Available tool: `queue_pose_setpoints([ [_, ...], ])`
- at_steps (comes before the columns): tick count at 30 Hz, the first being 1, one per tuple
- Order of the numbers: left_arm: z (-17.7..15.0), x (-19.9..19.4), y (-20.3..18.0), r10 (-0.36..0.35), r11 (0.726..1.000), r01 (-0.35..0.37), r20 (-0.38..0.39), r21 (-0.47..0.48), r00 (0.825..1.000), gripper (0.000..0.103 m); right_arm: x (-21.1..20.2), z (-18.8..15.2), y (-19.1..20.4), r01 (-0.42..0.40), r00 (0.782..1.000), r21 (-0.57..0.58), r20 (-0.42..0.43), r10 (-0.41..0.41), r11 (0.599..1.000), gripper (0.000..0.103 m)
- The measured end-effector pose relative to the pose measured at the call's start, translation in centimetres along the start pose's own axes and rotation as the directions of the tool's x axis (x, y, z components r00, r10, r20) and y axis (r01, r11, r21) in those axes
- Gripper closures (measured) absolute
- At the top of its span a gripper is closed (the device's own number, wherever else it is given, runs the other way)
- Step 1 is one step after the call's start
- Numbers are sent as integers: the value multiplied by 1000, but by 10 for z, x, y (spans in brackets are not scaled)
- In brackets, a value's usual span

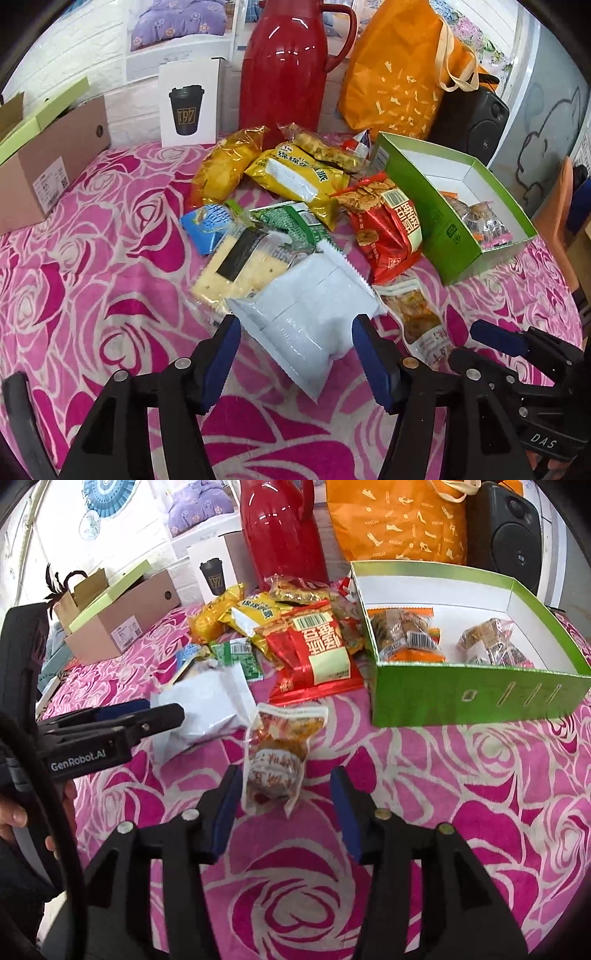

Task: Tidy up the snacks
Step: 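Grasp the white packet with the left gripper while the right gripper grasps a clear snack bag, then lower the white packet into the box with the left gripper while the right gripper places its snack bag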

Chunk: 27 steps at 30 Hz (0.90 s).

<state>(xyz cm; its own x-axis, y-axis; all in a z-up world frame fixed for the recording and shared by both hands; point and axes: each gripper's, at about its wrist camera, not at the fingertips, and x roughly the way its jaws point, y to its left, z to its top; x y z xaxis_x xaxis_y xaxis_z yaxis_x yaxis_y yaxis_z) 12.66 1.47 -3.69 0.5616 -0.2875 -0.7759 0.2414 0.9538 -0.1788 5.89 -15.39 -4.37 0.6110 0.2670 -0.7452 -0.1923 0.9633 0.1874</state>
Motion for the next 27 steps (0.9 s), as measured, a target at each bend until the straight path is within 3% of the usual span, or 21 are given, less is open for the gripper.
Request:
queue_pose_setpoints([
  [5,-2,9,-11,-8,1000,8,-12,27,1000,38,14,1,2,-14,999,-1,-38,14,1000,52],
  [8,-7,15,-14,-7,999,9,-38,52,999,31,16,0,3,-28,999,16,-43,29,999,52],
  [18,-2,27,-13,-65,998,65,-61,-4,996,32,31,0,-1,15,998,26,-56,-13,1000,50],
  [19,-2,29,-13,-68,998,67,-61,-7,996,34,33,-1,-3,8,998,33,-56,-6,999,52],
  [21,-3,28,-14,-96,995,95,-46,-22,994,63,33,-3,-2,11,999,28,-49,-10,1000,61],
  [23,0,21,-15,-115,993,114,-29,-27,993,75,28,-2,0,3,999,17,-39,-2,1000,64],
  [27,5,-3,-24,-92,996,91,28,19,995,84,8,1,-1,-18,1000,15,7,18,1000,66],
])
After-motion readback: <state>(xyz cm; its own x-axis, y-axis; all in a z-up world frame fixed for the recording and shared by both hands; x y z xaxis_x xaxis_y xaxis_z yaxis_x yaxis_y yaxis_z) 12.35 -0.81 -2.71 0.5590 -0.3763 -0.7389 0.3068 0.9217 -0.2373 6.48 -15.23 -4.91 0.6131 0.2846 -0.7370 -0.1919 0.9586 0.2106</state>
